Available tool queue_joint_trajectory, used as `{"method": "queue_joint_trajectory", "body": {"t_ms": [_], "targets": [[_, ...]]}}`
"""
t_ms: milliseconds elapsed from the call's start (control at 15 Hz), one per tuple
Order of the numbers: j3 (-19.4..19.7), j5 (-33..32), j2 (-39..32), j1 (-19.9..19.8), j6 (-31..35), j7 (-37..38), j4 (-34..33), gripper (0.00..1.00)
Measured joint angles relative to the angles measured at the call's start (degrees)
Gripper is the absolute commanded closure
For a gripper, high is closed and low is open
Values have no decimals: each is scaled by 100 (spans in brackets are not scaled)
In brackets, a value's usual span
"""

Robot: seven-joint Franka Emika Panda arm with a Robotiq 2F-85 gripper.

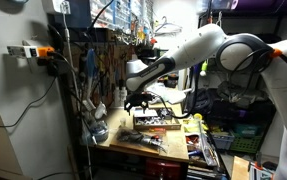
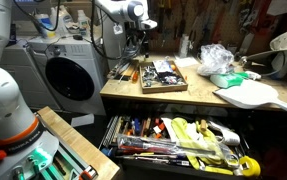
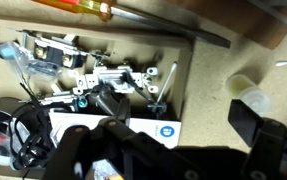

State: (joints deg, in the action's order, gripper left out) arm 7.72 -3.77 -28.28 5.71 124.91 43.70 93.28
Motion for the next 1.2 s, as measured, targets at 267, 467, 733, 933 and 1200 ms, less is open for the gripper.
{"method": "queue_joint_trajectory", "body": {"t_ms": [267,467,733,933,1200], "targets": [[-20,10,375,-201,-17,-605,596,0],[-18,108,535,-382,-17,-894,906,0],[-20,629,629,-653,167,-1314,1150,0],[-32,1196,627,-864,327,-1691,1242,0],[-74,1885,582,-1116,348,-2233,1254,0]]}}
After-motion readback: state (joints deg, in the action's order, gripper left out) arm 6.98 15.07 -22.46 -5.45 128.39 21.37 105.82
